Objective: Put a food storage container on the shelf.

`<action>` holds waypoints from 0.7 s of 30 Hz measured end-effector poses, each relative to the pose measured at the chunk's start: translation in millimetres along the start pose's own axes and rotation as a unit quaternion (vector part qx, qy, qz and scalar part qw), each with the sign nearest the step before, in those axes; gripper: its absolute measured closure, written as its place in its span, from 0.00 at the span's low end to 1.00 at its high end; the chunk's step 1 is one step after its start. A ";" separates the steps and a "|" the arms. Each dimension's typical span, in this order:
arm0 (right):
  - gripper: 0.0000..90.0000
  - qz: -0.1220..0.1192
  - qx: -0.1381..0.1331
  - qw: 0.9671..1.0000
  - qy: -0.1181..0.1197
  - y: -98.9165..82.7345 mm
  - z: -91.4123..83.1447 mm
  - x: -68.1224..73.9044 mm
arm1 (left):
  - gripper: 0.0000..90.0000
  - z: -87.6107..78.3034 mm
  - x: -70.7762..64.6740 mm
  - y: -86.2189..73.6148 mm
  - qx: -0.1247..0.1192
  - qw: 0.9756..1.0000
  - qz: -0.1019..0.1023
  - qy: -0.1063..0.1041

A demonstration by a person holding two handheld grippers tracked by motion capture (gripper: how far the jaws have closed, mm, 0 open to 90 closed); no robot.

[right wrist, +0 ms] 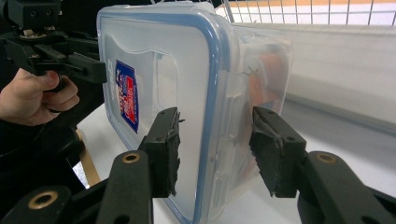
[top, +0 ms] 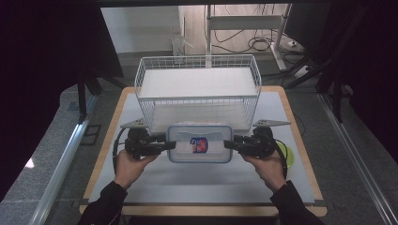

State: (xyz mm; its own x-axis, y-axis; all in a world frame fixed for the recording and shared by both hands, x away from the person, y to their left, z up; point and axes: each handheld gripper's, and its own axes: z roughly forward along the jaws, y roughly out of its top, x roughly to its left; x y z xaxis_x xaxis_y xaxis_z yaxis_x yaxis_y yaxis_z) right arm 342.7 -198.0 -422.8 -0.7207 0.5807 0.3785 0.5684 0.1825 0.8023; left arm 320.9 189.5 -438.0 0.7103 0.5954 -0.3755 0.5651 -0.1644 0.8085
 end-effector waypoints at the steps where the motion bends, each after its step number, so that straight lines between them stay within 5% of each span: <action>1: 0.59 0.000 0.000 1.000 0.000 0.0 0.0 0.0 | 0.55 -1.1 0.1 2.5 0.000 1.000 0.001 0.001; 21: 0.59 -0.021 -0.027 0.999 0.001 80.9 -12.1 9.1 | 0.55 -30.0 0.3 79.7 -0.023 0.999 0.022 0.013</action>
State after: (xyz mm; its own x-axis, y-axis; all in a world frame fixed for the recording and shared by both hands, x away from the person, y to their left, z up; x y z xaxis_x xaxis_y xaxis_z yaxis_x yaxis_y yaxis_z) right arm 377.3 -187.5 -348.9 -0.7442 0.5720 0.3449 0.5153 0.1631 0.8413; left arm 353.6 200.2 -360.0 0.7226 0.6089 -0.3273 0.5127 -0.1545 0.8446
